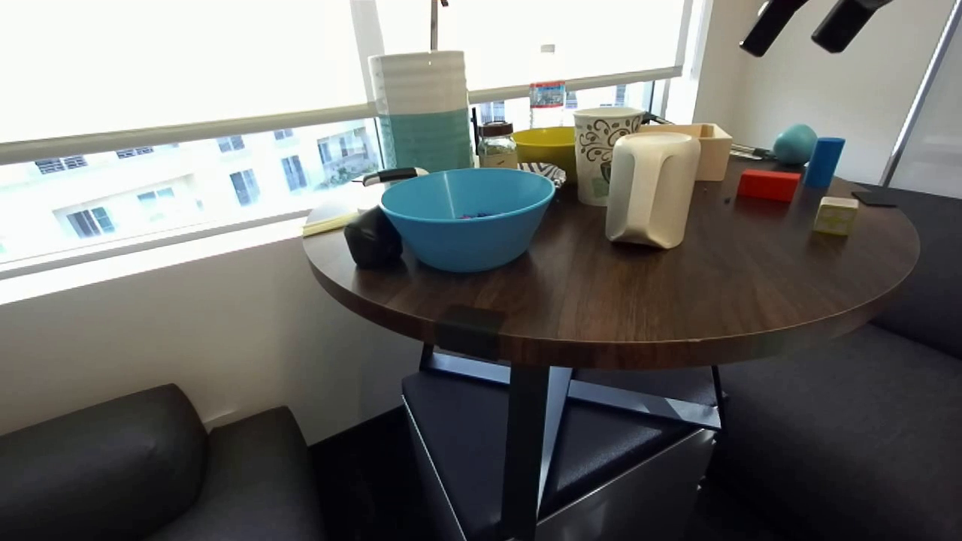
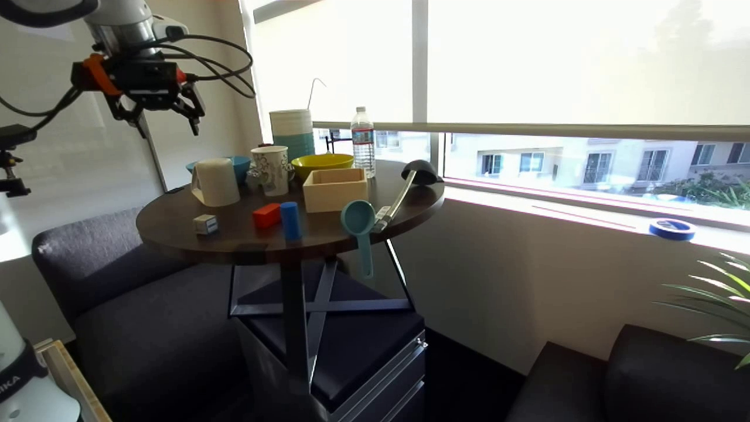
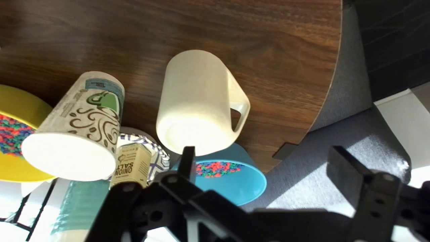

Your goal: Flip the mug over on the table

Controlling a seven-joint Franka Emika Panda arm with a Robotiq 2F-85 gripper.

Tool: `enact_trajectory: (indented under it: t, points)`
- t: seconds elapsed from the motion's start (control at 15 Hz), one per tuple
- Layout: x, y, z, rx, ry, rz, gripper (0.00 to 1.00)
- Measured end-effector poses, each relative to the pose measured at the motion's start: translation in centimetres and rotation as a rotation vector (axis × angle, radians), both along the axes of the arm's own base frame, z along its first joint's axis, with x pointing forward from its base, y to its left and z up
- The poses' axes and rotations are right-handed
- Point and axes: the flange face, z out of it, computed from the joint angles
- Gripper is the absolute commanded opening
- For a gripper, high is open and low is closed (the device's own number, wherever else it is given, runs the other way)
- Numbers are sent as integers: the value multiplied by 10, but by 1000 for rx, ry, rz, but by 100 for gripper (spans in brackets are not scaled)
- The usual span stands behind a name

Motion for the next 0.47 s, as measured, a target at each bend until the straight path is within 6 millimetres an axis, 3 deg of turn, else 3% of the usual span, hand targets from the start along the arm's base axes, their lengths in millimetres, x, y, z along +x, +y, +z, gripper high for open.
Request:
enact_trajectory:
  t: [0.47]
  points:
    - [-7, 15, 16, -25, 8, 10, 100]
